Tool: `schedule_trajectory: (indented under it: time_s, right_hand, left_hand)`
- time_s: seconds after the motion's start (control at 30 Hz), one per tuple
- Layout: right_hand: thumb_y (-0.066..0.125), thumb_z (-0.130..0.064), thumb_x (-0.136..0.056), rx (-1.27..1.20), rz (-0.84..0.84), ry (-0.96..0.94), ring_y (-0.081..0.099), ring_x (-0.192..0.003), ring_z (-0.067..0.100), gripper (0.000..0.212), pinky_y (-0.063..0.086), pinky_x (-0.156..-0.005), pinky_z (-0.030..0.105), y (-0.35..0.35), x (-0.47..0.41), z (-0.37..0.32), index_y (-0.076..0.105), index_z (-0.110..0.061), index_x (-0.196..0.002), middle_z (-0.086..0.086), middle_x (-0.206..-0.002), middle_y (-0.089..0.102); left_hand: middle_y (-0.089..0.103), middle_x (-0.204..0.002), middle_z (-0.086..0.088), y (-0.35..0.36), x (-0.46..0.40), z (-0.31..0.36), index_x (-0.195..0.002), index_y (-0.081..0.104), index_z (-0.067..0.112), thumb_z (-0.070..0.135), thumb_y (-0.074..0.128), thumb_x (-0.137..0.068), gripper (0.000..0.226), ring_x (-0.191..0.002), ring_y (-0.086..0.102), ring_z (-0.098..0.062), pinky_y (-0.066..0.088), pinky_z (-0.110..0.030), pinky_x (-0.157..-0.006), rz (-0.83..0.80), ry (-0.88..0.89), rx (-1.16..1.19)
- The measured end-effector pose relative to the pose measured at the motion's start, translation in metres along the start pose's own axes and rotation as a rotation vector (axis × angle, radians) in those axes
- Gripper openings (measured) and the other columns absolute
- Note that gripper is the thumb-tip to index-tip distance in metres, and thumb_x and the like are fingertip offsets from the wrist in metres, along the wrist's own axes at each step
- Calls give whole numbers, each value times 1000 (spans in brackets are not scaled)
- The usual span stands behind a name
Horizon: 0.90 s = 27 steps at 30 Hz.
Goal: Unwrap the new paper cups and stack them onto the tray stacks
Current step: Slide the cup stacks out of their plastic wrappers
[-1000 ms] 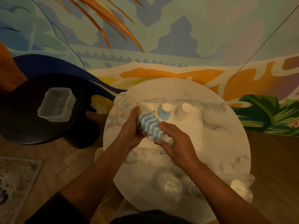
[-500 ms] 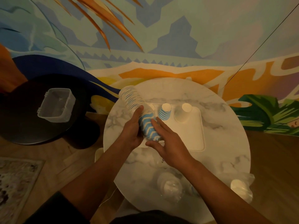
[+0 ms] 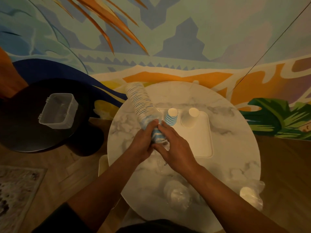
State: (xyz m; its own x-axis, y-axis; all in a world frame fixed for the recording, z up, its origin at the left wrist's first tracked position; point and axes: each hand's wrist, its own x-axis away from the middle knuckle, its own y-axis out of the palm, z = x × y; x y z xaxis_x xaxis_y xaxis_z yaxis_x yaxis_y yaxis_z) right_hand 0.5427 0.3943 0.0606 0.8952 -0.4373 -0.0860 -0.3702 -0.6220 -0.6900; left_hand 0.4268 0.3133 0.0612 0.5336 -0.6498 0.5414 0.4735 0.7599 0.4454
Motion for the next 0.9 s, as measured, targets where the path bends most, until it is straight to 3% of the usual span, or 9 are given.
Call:
schedule_trajectory:
  time_s: [0.1,0.23,0.3,0.4,0.47,0.53,0.7,0.8,0.9]
  right_hand:
    - [70,-60,-85,-10,-40,-1,50,-131,4,69,44,-108,25,-10,3,-2,51,-30,-144,-9,-149,51]
    - [65,-70,-80,-241,128,185,64,-107,3,53,53,-96,37,-25,-15,5,66,-31,-116,-15,-117,68]
    - [70,-70,-77,-416,180,289,64,-111,7,67,55,-97,39,-37,-32,8,58,-31,-130,-12,-131,62]
    - [73,-61,-75,-499,234,313,57,-124,11,95,51,-98,28,-66,-57,9,29,-33,-155,-5,-156,39]
    - [75,-51,-83,-481,233,308,55,-121,1,90,48,-98,21,-86,-69,11,27,-33,-157,-6,-155,38]
    - [75,-45,-87,-420,135,302,57,-116,-2,74,49,-104,26,-95,-76,17,42,-29,-151,-7,-144,52]
    - [79,-38,-86,-393,81,332,65,-110,9,54,56,-99,45,-109,-77,36,60,-27,-136,-10,-121,66]
    - [79,-55,-78,-310,-11,363,67,-106,12,57,59,-94,44,-121,-69,48,62,-35,-129,-7,-120,67]
    - [76,-74,-62,-202,-140,369,67,-104,10,69,59,-90,39,-125,-57,56,66,-40,-121,-11,-118,68]
  left_hand:
    - [75,-113,-9,-12,-2,5,-130,59,19,24,59,-101,30,-102,74,-25,61,-34,-74,-39,88,-153]
    - [75,-112,-7,-28,1,6,-120,64,27,22,63,-98,23,-99,74,-25,61,-40,-78,-98,112,-351]
    - [77,-109,-2,-35,1,6,-118,65,27,16,67,-95,25,-99,73,-22,61,-37,-84,-163,141,-470]
    - [76,-104,12,-43,1,13,-115,64,32,17,78,-87,34,-98,72,-8,57,-23,-84,-261,164,-772]
    - [74,-97,23,-46,-1,20,-110,63,37,21,84,-81,39,-93,70,1,53,-13,-78,-308,176,-963]
    - [74,-100,21,-49,-5,26,-112,62,36,24,88,-77,46,-94,69,3,52,-10,-77,-326,201,-1060]
    - [64,-122,10,-57,-14,35,-134,51,26,19,92,-70,77,-104,66,3,55,-14,-80,-158,305,-917]
    - [66,-121,-1,-62,-19,39,-136,52,19,16,90,-69,77,-104,71,-12,60,-26,-83,16,317,-664]
    - [70,-119,-4,-62,-23,43,-138,53,13,22,87,-69,77,-106,72,-15,60,-33,-88,56,310,-534]
